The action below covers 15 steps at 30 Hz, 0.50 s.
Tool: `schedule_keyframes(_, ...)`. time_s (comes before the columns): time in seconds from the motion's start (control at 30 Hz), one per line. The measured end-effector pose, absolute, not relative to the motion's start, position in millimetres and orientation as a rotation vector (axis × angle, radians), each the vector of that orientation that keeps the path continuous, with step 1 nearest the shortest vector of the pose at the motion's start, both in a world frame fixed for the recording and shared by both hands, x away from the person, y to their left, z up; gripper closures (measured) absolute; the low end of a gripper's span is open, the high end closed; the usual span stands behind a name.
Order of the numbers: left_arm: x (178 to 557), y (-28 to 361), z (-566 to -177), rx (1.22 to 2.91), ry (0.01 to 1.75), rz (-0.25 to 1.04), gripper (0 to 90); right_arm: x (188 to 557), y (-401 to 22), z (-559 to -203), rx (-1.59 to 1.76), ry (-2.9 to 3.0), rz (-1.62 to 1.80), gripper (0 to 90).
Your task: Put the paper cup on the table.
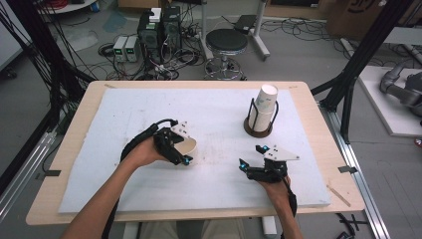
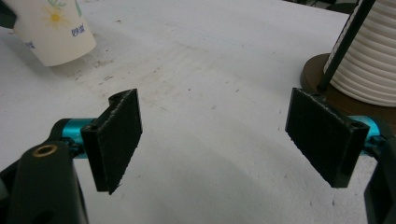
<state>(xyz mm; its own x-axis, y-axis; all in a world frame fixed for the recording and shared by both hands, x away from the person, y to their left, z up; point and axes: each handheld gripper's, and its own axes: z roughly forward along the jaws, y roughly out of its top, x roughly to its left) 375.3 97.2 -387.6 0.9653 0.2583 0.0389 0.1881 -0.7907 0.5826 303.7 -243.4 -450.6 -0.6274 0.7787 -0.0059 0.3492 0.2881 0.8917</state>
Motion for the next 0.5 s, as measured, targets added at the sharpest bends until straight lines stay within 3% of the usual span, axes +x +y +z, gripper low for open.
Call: schedule_keyframes(0.5,382.3,79.6,-391.0,2.596,0.321,0.150,33.4,303.5,-243.4,-450.7,1.016,2.114,1.298,19.0)
